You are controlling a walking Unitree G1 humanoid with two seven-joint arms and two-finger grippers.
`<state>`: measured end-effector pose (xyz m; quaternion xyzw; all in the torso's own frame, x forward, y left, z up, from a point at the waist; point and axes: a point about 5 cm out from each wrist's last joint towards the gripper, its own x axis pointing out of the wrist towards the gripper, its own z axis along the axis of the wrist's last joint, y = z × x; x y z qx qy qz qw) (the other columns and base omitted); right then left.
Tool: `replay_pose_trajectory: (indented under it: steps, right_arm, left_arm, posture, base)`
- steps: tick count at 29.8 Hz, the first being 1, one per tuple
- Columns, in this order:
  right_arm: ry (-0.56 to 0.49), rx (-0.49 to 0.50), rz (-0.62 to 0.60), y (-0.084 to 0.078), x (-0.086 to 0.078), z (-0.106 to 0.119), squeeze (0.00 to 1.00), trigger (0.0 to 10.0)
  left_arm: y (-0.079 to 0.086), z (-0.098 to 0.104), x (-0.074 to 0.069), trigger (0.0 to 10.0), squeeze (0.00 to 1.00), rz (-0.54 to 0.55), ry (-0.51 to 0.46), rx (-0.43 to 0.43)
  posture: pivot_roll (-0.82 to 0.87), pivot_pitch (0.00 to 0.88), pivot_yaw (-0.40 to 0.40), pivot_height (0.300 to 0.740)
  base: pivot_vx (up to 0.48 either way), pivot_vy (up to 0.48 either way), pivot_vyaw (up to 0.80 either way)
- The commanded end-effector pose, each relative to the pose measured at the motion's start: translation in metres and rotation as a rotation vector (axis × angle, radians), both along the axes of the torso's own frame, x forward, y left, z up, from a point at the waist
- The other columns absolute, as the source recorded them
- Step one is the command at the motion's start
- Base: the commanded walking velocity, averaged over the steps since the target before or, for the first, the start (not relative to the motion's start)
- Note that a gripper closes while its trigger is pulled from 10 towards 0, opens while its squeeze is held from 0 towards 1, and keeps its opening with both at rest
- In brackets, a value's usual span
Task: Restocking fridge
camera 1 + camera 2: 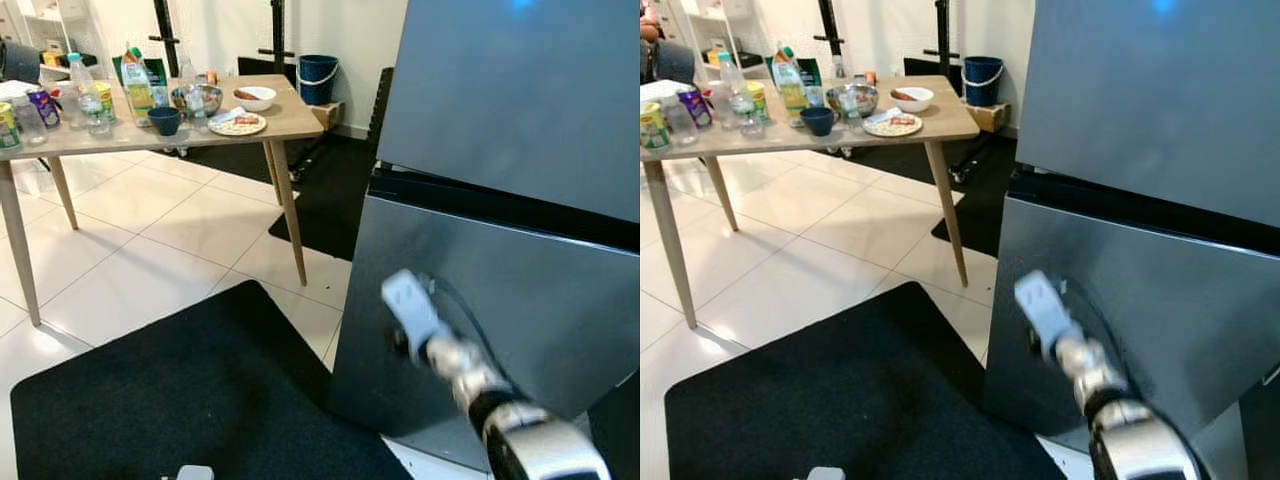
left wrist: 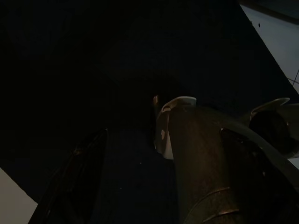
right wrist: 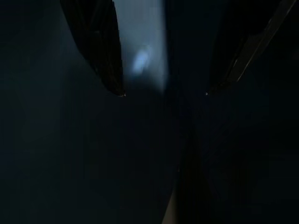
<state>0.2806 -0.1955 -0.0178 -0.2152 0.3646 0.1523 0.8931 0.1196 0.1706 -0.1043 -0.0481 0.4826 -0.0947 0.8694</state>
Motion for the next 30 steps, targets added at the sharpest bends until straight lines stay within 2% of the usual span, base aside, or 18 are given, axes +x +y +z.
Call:
replay_pose_trajectory:
  steps: [1,2,3,4,5,6,7,8,10,13,14,15,17,19,22,30]
  right_arm:
    - [0.072,-0.036,-0.008,-0.007,-0.014,-0.011,0.0,10.0]
    - [0.127,-0.056,-0.03,-0.014,-0.03,-0.023,0.0,10.0]
    - [0.127,-0.056,-0.03,-0.014,-0.03,-0.023,0.0,10.0]
    - [0.171,-0.067,-0.055,-0.02,-0.044,-0.032,0.0,10.0]
    - [0.171,-0.067,-0.055,-0.02,-0.044,-0.032,0.0,10.0]
    - [0.223,-0.07,-0.094,-0.027,-0.062,-0.041,0.0,10.0]
    - [0.223,-0.07,-0.094,-0.027,-0.062,-0.041,0.0,10.0]
    - [0.276,-0.089,-0.123,-0.035,-0.081,-0.05,0.0,10.0]
    - [0.276,-0.089,-0.123,-0.035,-0.081,-0.05,0.0,10.0]
    - [0.423,-0.131,-0.209,-0.054,-0.134,-0.07,0.0,10.0]
    - [0.423,-0.131,-0.209,-0.054,-0.134,-0.07,0.0,10.0]
    - [0.473,-0.144,-0.228,-0.058,-0.153,-0.075,0.0,10.0]
    - [0.479,-0.146,-0.229,-0.059,-0.155,-0.076,0.0,10.0]
    - [0.512,-0.158,-0.228,-0.061,-0.167,-0.079,0.0,10.0]
    - [0.533,-0.163,-0.235,-0.064,-0.175,-0.08,0.0,10.0]
    - [0.519,-0.159,-0.257,-0.065,-0.174,-0.08,0.0,10.0]
  left_arm:
    - [-0.005,-0.009,-0.027,10.0,0.0,-0.028,0.125,-0.009]
    - [-0.005,-0.009,-0.026,10.0,0.0,-0.031,0.125,-0.007]
    - [-0.005,-0.009,-0.026,10.0,0.0,-0.031,0.125,-0.007]
    - [-0.005,-0.009,-0.025,10.0,0.0,-0.032,0.124,-0.007]
    - [-0.005,-0.009,-0.025,10.0,0.0,-0.032,0.124,-0.007]
    - [-0.005,-0.009,-0.024,10.0,0.0,-0.032,0.124,-0.005]
    - [-0.005,-0.009,-0.024,10.0,0.0,-0.032,0.124,-0.005]
    - [-0.005,-0.009,-0.024,10.0,0.0,-0.03,0.126,-0.007]
    - [-0.005,-0.009,-0.024,10.0,0.0,-0.03,0.126,-0.007]
    - [-0.004,-0.01,-0.028,10.0,0.0,-0.067,0.147,0.013]
    - [-0.004,-0.01,-0.028,10.0,0.0,-0.067,0.147,0.013]
    - [-0.004,-0.01,-0.028,10.0,0.0,-0.072,0.151,0.017]
    - [-0.004,-0.01,-0.028,10.0,0.0,-0.071,0.151,0.017]
    - [-0.005,-0.01,-0.027,10.0,0.0,-0.078,0.15,0.014]
    - [-0.005,-0.01,-0.027,10.0,0.0,-0.082,0.149,0.013]
    - [-0.004,-0.009,-0.023,10.0,0.0,-0.09,0.144,0.017]
  posture:
    - [-0.02,0.057,-0.05,0.74]
    - [-0.02,0.051,-0.05,0.74]
    - [-0.02,0.051,-0.05,0.74]
    - [-0.02,0.05,-0.05,0.74]
    - [-0.02,0.05,-0.05,0.74]
    - [-0.03,0.047,-0.05,0.74]
    - [-0.03,0.047,-0.05,0.74]
    - [-0.03,0.042,-0.049,0.74]
    - [-0.03,0.042,-0.049,0.74]
    - [-0.03,0.027,-0.046,0.74]
    - [-0.03,0.027,-0.046,0.74]
    - [-0.03,0.027,-0.044,0.74]
    - [-0.03,0.027,-0.044,0.74]
    - [-0.03,0.022,-0.041,0.74]
    - [-0.04,0.021,-0.04,0.74]
    - [-0.04,0.012,-0.036,0.74]
  base:
    - [0.0,0.0,0.0]
    - [0.0,0.0,0.0]
    - [0.0,0.0,0.0]
    - [0.0,0.0,0.0]
    - [0.0,0.0,0.0]
    - [0.0,0.0,0.0]
    - [0.0,0.0,0.0]
    - [0.0,0.0,0.0]
    - [0.0,0.0,0.0]
    - [0.192,0.0,0.0]
    - [0.296,0.0,0.0]
    - [0.337,0.0,0.0]
    - [0.337,0.0,0.0]
    - [0.397,0.0,0.0]
    - [0.412,0.0,0.0]
    - [0.414,0.0,0.0]
